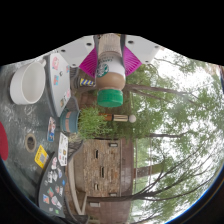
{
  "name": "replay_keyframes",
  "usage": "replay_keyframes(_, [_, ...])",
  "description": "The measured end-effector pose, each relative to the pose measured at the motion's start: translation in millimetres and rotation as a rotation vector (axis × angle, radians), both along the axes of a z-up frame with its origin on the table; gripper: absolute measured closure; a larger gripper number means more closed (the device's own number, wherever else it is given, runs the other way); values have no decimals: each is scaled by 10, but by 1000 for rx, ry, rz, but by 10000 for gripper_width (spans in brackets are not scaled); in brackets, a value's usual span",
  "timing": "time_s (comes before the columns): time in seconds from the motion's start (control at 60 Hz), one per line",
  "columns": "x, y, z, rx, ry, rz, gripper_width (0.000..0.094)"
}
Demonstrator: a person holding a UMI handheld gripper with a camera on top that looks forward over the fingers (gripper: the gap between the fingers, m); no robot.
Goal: Pour water
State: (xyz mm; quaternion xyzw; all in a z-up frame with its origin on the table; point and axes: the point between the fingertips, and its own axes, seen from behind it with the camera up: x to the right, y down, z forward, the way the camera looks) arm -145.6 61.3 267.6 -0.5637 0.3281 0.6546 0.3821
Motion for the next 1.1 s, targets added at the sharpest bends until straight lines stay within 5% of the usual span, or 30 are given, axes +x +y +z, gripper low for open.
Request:
replay_keyframes(0.05, [234,-140,-33,154,-301,-11,635])
replay_keyframes(0.133, [823,-69,-278,235,-762,-133,634])
replay_keyframes(0.233, [1640,135,-462,224,-1139,-346,633])
replay_keyframes(0.333, [2404,105,-909,196,-1417,-453,635])
replay_keyframes(0.633, [2339,126,-2185,132,-1612,-352,635])
replay_keyframes(0.75, [2343,57,-2144,167,-1606,-421,635])
replay_keyframes(0.883, [2377,26,-2137,144,-1607,-414,634])
replay_keyframes(1.033, [2395,-12,-2191,46,-1611,-361,407])
replay_keyframes(1.1, [2393,-94,-2311,-28,-1602,-301,194])
